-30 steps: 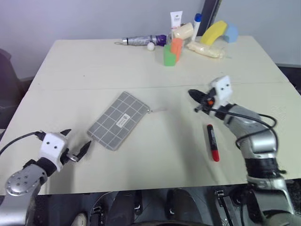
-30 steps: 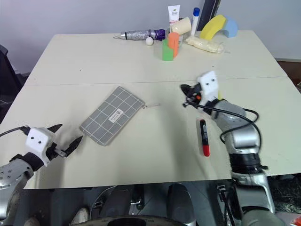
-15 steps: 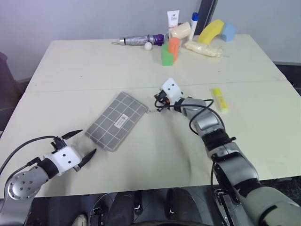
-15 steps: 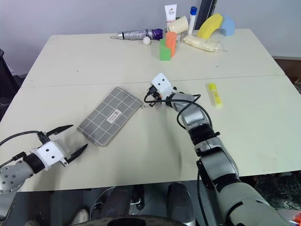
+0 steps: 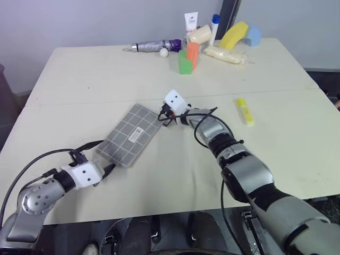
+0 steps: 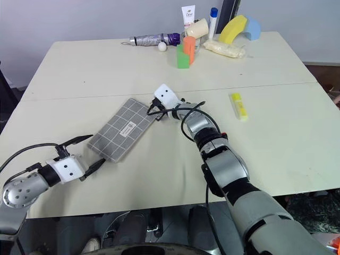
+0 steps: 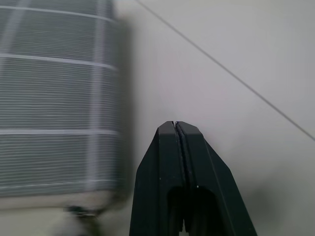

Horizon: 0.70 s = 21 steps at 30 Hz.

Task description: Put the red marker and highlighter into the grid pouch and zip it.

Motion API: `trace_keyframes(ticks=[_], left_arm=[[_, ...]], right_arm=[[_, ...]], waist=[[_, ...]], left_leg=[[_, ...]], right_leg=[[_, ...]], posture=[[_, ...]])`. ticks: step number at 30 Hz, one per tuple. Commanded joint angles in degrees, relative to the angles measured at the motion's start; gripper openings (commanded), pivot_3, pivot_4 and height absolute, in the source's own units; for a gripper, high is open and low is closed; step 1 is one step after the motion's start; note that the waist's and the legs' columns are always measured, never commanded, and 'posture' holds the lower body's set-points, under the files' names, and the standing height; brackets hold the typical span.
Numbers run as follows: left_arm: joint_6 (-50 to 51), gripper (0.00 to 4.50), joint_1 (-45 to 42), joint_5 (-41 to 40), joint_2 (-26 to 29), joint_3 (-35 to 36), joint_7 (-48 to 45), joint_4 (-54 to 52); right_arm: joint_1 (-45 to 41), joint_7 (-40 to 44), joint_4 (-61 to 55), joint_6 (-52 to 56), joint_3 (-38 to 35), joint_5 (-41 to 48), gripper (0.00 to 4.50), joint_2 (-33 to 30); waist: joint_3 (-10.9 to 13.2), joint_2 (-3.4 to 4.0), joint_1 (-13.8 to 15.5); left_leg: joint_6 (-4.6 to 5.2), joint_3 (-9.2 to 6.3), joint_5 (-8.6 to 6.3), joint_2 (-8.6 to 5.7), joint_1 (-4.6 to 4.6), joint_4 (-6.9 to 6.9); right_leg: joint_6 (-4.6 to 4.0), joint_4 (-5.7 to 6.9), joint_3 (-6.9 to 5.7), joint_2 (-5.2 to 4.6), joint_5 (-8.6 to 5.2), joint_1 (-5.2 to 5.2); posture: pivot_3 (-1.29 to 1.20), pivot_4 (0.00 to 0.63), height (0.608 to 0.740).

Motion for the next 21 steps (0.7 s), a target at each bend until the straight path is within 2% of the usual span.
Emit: trace_keyframes(ticks=[1,6,15,18,19,21], left_arm=[[-0.1,4.5,0.8,1.5,-0.1,-2.4,-0.2,1.1],[-0.2,4.5,0.0,0.4,-0.7,-2.1,0.5,1.1],[-0.5,4.5,-1.5,-0.6,-0.6,-1.8,0.5,1.9],[-1.1,3.68,-1.5,-1.3,-0.4,-1.6,0.3,2.4],[-1.2,3.06,-1.6,-1.4,-0.4,-1.6,0.3,2.5],[-1.5,2.15,-1.5,-1.8,-0.4,-1.3,0.4,2.7]], right_arm=[[0.3,5.2,-1.7,-1.8,0.8,-0.7,0.05,0.8],[3.2,10.5,-6.7,-2.6,2.0,-1.0,0.05,0.7],[5.4,10.7,-10.2,-1.2,1.8,-1.8,0.05,0.6],[5.5,10.4,-10.2,-1.1,1.5,-2.0,0.0,0.5],[5.5,10.2,-10.1,-1.1,1.5,-2.0,0.0,0.5],[5.6,10.1,-10.2,-1.1,1.4,-2.0,0.0,0.4]], waist=[[0.0,0.01,0.0],[0.0,0.01,0.0],[0.0,0.02,0.0],[0.0,0.01,0.0],[0.0,0.01,0.0],[0.0,0.01,0.0]], left_leg=[[0.0,0.0,0.0,0.0,0.0,0.0],[0.0,0.0,0.0,0.0,0.0,0.0],[-0.03,0.0,0.0,0.01,0.0,0.0],[-0.03,0.0,0.0,0.01,0.0,0.0],[-0.04,0.0,0.0,0.02,0.0,0.0],[-0.04,0.0,0.01,0.03,0.0,0.0]], right_leg=[[0.0,0.0,0.0,0.0,0.0,0.0],[0.0,0.0,0.0,0.0,0.0,0.0],[0.0,0.02,0.0,0.0,0.0,-0.01],[0.0,0.02,0.0,0.0,0.0,-0.02],[0.0,0.02,0.0,0.01,0.0,-0.03],[0.0,0.02,0.0,0.03,0.0,-0.04]], posture=[[0.0,0.15,0.74],[0.0,0.15,0.74],[0.0,0.15,0.74],[0.0,0.15,0.74],[0.0,0.15,0.74],[0.0,0.15,0.74]])
